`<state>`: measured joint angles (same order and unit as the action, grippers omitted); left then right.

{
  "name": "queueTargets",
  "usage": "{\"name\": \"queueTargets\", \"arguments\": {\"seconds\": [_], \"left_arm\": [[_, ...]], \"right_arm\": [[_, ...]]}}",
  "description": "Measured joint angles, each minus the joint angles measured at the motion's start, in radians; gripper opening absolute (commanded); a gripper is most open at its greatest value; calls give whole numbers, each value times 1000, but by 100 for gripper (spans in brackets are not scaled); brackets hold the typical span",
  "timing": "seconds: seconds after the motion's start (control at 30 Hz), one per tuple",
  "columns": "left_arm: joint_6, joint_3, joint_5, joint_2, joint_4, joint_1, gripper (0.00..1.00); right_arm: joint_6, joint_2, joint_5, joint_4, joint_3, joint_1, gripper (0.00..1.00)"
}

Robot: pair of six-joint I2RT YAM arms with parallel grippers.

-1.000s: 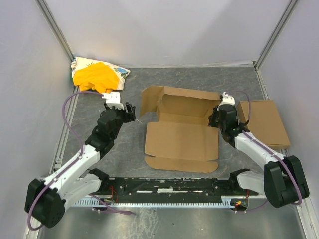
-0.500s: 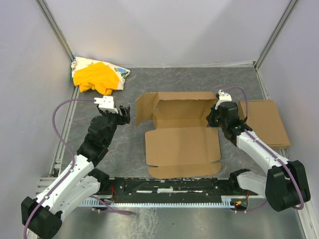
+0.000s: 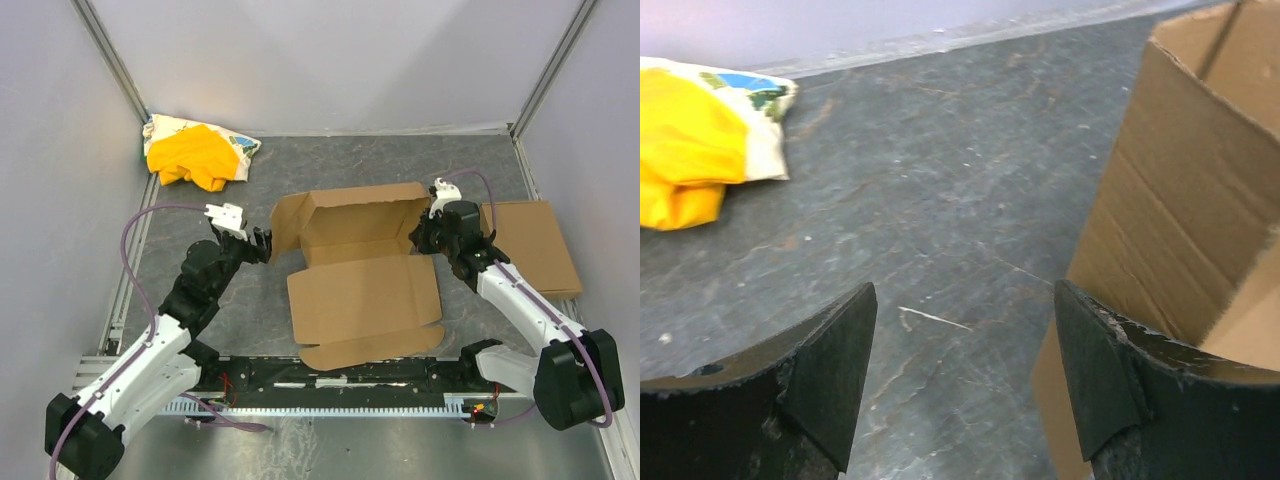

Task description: Fold the paper box

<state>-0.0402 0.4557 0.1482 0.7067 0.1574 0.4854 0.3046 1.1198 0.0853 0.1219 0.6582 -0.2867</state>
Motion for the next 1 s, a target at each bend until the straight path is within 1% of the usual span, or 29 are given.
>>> {"name": "queueTargets", "arguments": {"seconds": [0.23,0.33,0.5,0.6,0.77,1.0], "left_arm": [[-2,-31,-215,24,78,0,79],[-3,-34,-277,23,100,0,78],[-21,-46,-359,39,140,0,75],[-38,-46,-395,100,171,0,73],[-67,-46,-423,203,176,0,70],[-135,-41,-439,239,227,5,64]], "right_arm": [[-6,14,12,11,0,0,1],[-6,36,13,14,0,0,2],[-5,70,21,13,0,0,2],[-3,79,28,8,0,0,2],[-3,79,40,-3,0,1,2],[-3,79,53,-30,-11,1,2]]}}
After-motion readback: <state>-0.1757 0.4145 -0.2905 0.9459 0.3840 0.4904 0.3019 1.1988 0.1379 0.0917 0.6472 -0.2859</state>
